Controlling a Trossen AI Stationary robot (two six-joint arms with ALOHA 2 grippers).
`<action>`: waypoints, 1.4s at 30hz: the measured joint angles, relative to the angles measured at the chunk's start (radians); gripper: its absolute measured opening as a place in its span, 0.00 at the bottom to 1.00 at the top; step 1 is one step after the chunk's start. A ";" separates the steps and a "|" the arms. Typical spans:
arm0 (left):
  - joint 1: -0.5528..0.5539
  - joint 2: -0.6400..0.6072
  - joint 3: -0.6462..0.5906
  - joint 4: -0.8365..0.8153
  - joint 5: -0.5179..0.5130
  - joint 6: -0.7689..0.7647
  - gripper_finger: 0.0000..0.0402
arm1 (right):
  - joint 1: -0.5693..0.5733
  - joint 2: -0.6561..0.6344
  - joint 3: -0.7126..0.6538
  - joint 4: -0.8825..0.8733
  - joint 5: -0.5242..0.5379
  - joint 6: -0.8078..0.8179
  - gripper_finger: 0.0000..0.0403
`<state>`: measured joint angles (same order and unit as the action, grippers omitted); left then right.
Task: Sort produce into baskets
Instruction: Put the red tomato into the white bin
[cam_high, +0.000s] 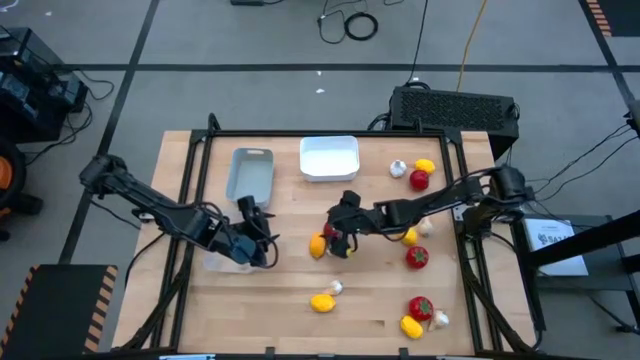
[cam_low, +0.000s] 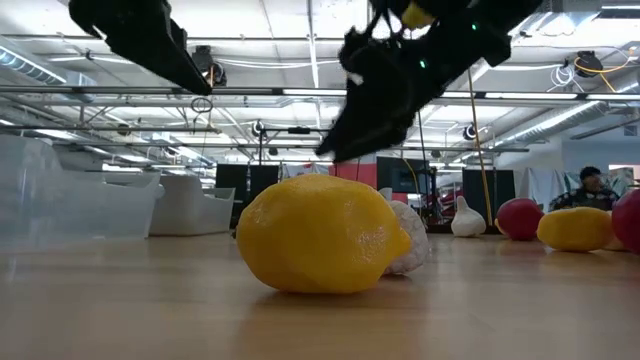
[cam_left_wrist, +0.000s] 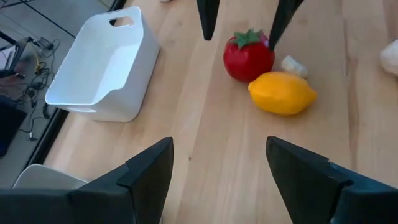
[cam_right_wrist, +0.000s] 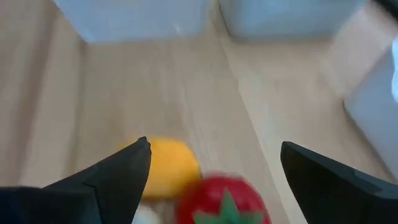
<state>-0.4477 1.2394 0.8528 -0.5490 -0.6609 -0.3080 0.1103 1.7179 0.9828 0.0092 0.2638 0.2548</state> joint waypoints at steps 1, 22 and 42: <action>0.000 0.004 0.000 0.001 0.000 0.000 0.66 | -0.004 0.011 0.003 -0.003 0.000 0.016 0.87; -0.012 -0.122 -0.001 -0.199 -0.151 -0.021 0.66 | -0.045 0.080 0.003 -0.114 -0.034 0.124 0.87; -0.057 -0.634 -0.308 -0.064 -0.623 -0.106 0.66 | -0.064 0.077 0.005 -0.158 -0.058 0.168 0.80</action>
<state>-0.5045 0.6051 0.5446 -0.6131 -1.2842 -0.4142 0.0460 1.7954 0.9878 -0.1489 0.2059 0.4225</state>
